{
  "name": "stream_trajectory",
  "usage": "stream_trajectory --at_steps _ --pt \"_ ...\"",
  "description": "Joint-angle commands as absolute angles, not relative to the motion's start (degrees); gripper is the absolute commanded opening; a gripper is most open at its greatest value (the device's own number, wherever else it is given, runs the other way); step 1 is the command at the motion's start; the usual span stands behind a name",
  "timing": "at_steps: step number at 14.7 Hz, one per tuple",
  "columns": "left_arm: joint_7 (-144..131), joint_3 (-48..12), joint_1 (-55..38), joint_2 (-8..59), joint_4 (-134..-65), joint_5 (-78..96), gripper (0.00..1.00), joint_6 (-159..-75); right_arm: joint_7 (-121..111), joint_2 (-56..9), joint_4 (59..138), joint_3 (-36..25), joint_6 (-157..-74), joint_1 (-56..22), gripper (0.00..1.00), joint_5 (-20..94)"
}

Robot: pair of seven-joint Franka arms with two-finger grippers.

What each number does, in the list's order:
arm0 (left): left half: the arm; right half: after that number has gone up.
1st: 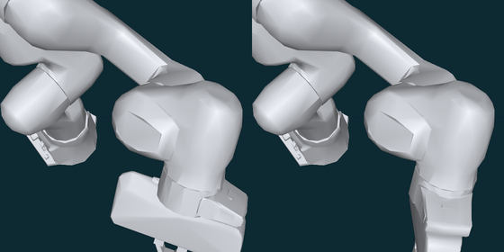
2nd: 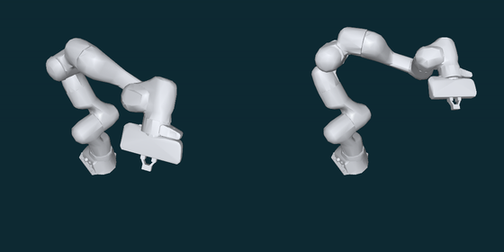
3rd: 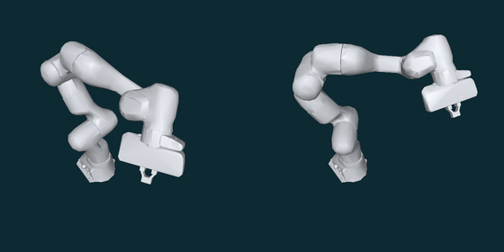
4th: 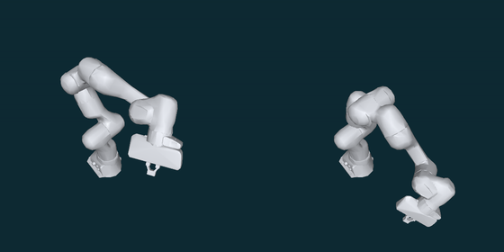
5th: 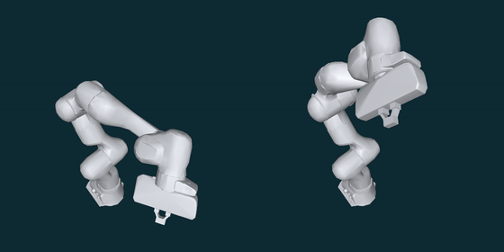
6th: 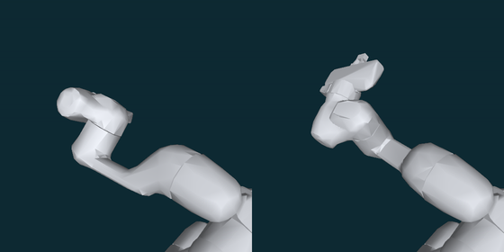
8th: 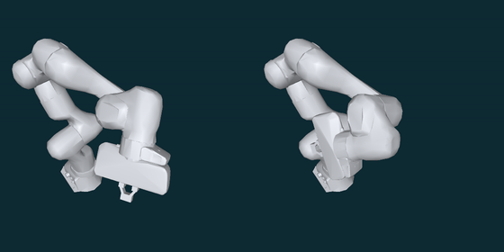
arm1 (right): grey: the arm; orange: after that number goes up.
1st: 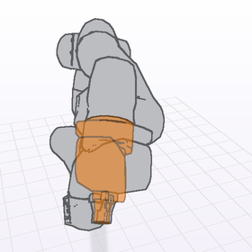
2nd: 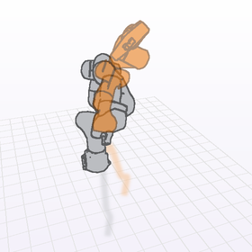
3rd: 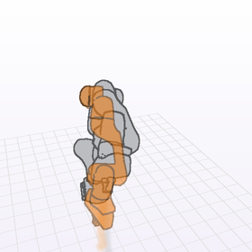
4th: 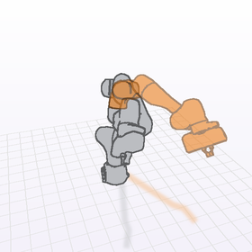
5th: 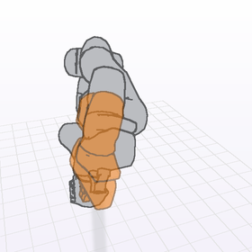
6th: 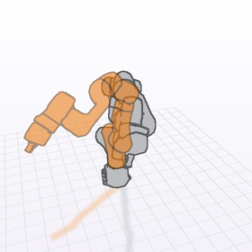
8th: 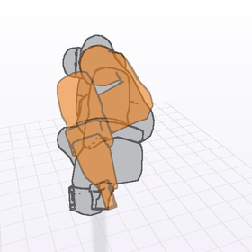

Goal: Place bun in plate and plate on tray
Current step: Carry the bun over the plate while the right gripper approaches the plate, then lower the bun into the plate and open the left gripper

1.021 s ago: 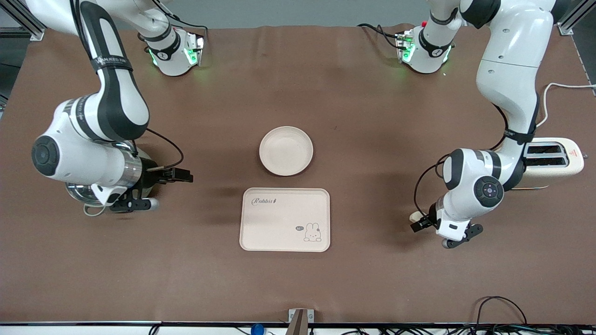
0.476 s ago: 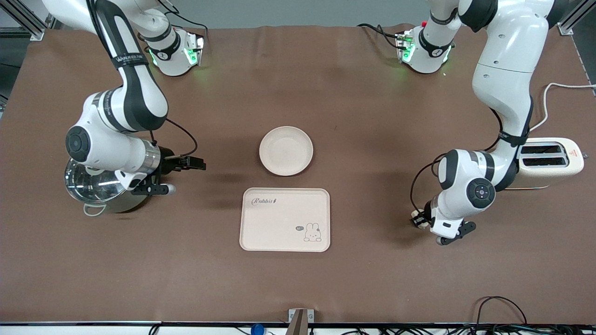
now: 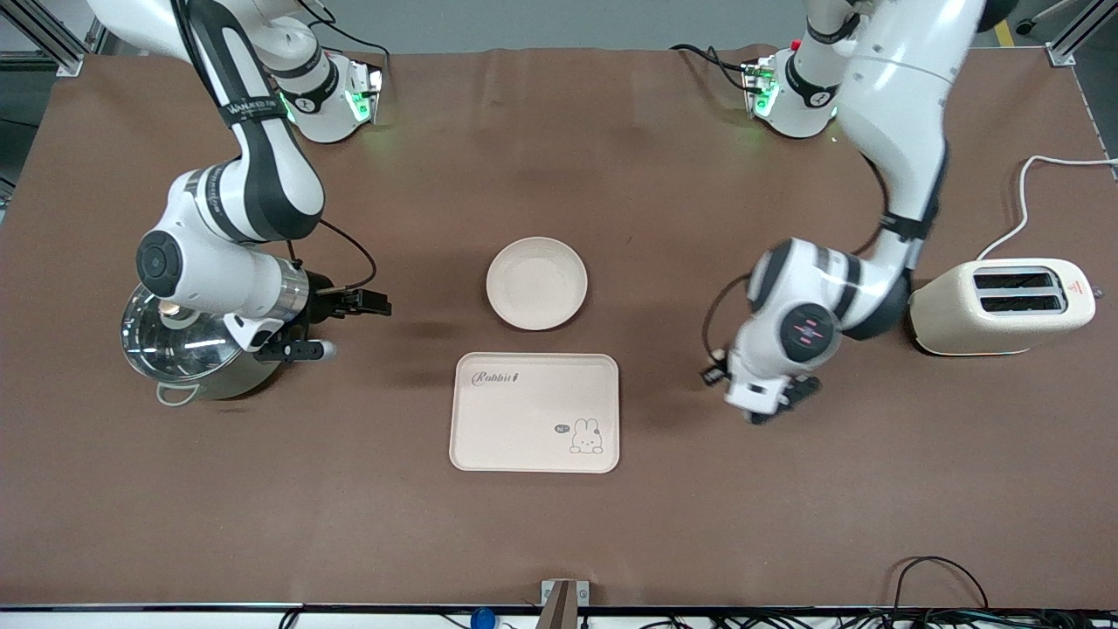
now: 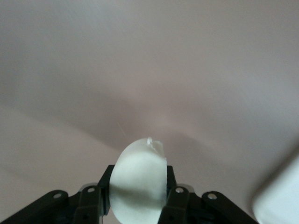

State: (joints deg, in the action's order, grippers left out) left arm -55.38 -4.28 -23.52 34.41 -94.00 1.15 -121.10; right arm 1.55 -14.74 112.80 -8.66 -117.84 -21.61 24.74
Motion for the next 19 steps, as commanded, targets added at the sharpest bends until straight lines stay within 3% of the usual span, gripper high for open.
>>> stream_trajectory --at_steps 1,5,9,10,12,13,14,19 --pt "-66.14 -3.6 -33.01 34.1 -93.35 0.09 0.47 -119.97 1.76 -10.64 118.9 -8.96 -121.01 -23.81 1.0 27.24" --pt "-76.7 -3.6 -44.01 39.27 -89.22 0.88 0.47 -121.02 4.82 -10.2 122.68 -8.96 -125.06 -27.76 1.0 29.09" --pt "-84.45 -3.69 -51.13 43.32 -86.22 0.97 0.49 -127.24 14.3 -10.28 129.63 -8.96 -138.93 -37.59 1.0 29.27" --pt "-86.38 -3.6 -52.11 43.68 -86.22 0.97 0.53 -128.74 16.76 -10.54 129.81 -8.96 -140.43 -39.88 1.0 29.27" --pt "-88.24 -3.6 -52.73 44.03 -86.22 0.44 0.81 -128.94 18.45 -11.68 129.99 -8.96 -141.85 -41.74 1.0 29.27" --pt "-87.89 -3.6 -52.73 43.69 -86.22 0.44 0.86 -128.94 18.98 -12.04 129.99 -8.88 -141.94 -42.44 1.0 29.44" --pt "-87.54 -3.6 -52.65 43.42 -86.31 0.27 1.0 -128.85 19.68 -12.74 129.9 -8.96 -142.2 -43.76 1.0 29.97" --pt "-83.87 -2.55 -47.66 37.11 -86.05 -0.09 1.0 -122.18 19.78 -16.78 129.38 -8.96 -147.73 -46.48 0.94 30.67"
